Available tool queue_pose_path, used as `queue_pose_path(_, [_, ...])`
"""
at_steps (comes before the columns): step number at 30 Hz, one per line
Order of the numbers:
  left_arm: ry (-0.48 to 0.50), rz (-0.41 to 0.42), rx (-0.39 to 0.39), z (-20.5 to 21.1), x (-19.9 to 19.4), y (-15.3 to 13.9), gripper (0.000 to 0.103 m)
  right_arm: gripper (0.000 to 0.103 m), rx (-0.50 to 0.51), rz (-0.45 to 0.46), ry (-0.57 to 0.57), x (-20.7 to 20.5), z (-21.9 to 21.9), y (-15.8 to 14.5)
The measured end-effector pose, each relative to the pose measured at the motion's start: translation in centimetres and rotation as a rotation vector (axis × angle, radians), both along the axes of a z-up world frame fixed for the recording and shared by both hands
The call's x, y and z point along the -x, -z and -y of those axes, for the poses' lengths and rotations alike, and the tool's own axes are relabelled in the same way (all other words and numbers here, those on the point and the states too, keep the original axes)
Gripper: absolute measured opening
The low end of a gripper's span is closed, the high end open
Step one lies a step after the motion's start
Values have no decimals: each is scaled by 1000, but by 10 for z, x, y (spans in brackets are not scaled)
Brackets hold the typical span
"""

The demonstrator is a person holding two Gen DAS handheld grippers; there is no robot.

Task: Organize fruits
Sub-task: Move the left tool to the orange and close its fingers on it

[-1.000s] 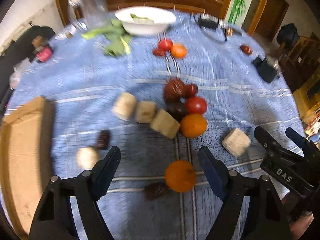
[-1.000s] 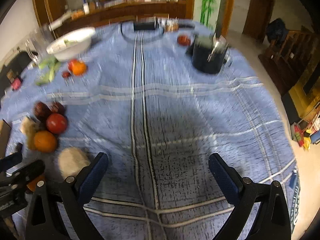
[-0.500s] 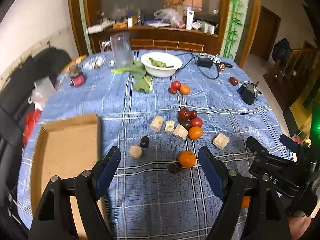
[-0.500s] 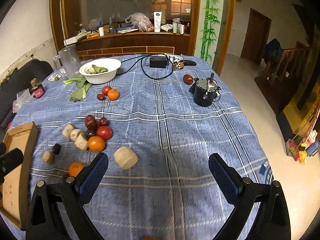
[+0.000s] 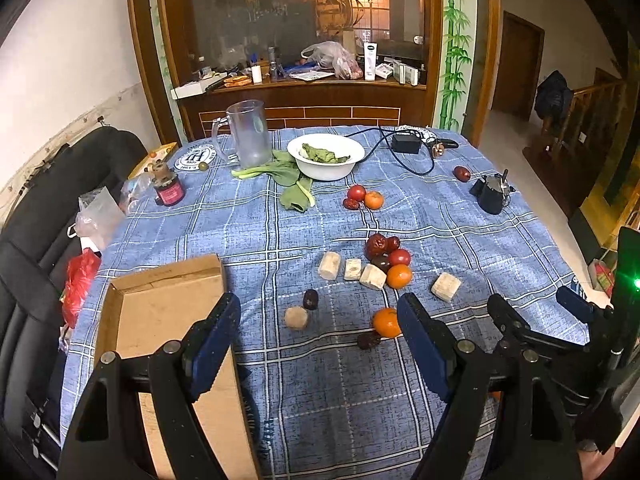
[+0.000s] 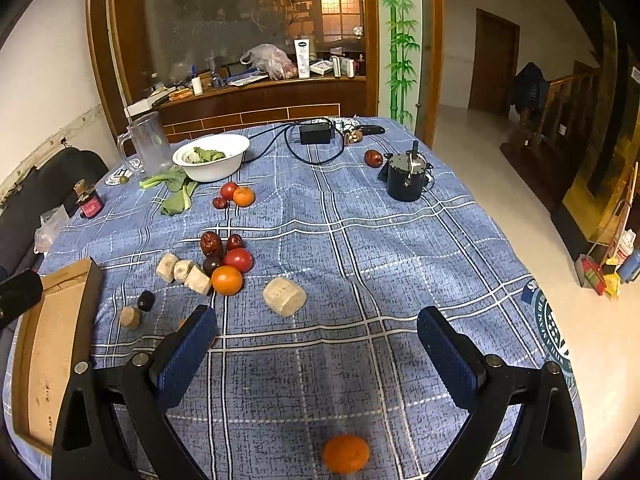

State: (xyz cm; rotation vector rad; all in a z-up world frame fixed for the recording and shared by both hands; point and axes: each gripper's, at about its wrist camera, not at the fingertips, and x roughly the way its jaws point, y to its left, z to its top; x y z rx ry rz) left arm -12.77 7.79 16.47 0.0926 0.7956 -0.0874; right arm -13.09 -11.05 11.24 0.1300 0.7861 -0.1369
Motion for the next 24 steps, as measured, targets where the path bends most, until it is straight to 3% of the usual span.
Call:
queue_pose_path(5, [9,-18,4,-1,1,4,80,102,35,12,-12,6,-7,0])
queue_pose_path(24, [19,-86,27,-3,4,22,80,102,-31,-89,-34,15,-5,19])
